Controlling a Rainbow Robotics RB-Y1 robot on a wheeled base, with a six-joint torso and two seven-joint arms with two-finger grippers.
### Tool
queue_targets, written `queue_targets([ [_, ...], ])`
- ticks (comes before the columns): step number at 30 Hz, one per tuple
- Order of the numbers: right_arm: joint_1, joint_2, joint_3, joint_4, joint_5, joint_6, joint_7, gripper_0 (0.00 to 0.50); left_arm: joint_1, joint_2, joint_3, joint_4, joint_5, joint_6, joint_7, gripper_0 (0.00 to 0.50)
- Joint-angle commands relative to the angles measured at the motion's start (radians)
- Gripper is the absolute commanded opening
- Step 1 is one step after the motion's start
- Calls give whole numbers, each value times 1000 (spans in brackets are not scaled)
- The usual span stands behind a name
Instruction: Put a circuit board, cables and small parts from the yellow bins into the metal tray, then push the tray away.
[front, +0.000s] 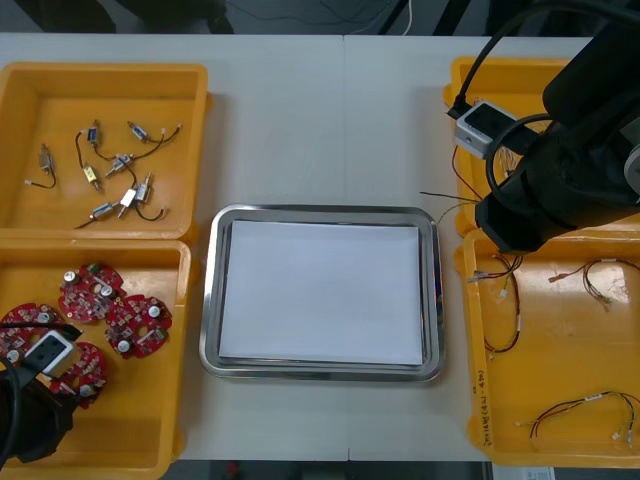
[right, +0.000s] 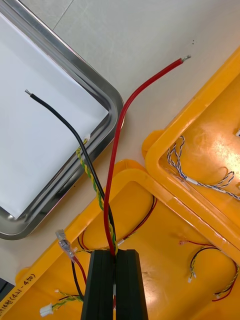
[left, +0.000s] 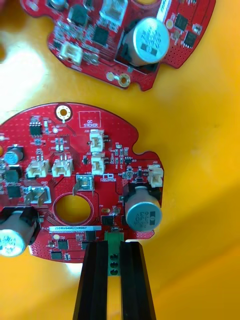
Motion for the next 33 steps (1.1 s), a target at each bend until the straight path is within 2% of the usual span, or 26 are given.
queue_targets([
  [1,-32,17,11,-27,8,4,-30,0,-12,18,105,-78,31,94,-65,0],
  [8,-30,19,10,-25,8,4,-30,0,-38,-26,204,-152,61,263,-45,0],
  [18,-30,17,11,-27,10,4,-30,0,-156,-125,327,-239,109,539,1,0],
  [21,-30,19,10,-27,10,4,-30,0,-206,-142,339,-274,114,616,65,0],
  [33,-30,17,10,-27,11,4,-30,0,-357,-148,326,-411,144,815,313,0],
])
